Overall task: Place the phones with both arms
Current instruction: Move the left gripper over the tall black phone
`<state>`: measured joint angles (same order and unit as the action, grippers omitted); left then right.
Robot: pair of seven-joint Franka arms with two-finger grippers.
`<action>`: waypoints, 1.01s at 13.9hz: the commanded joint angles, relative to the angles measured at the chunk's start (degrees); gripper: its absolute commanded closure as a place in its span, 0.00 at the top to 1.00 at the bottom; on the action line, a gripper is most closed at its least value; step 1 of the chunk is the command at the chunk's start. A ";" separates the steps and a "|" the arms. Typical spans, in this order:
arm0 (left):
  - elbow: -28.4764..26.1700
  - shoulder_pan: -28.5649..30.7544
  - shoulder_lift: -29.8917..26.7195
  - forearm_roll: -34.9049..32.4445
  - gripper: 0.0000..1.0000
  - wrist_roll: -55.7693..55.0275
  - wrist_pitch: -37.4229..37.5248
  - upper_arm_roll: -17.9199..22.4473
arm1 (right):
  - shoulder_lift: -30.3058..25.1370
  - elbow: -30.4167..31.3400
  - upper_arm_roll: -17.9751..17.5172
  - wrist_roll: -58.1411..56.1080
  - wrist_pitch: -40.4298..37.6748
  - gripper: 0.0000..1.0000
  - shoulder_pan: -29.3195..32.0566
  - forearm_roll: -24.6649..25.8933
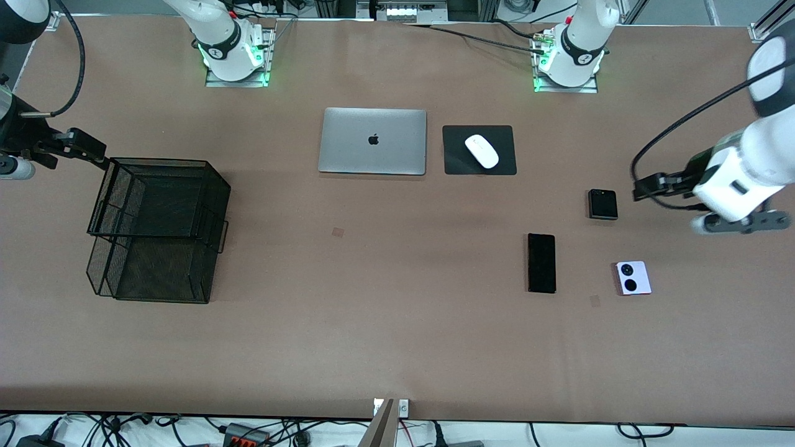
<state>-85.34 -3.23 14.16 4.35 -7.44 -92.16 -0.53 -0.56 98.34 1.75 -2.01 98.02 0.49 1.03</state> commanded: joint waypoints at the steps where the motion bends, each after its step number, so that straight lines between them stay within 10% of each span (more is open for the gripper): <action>1: 1.50 -0.55 5.68 2.06 1.00 0.67 -4.59 -0.08 | -0.85 0.97 0.27 -0.71 -0.11 1.00 -0.14 -0.24; 8: -0.08 -4.94 17.20 1.63 1.00 -2.93 -18.12 -0.17 | -0.50 1.15 0.27 -0.71 0.25 1.00 -0.14 -0.33; 14: -12.65 -6.97 17.39 1.36 1.00 -0.22 -37.45 -0.26 | 0.29 1.24 0.18 -0.71 0.51 1.00 -0.14 -0.33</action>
<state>-93.36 -10.17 33.01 5.47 -9.64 -124.22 -1.14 -0.10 98.94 1.75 -2.02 98.08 0.48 1.03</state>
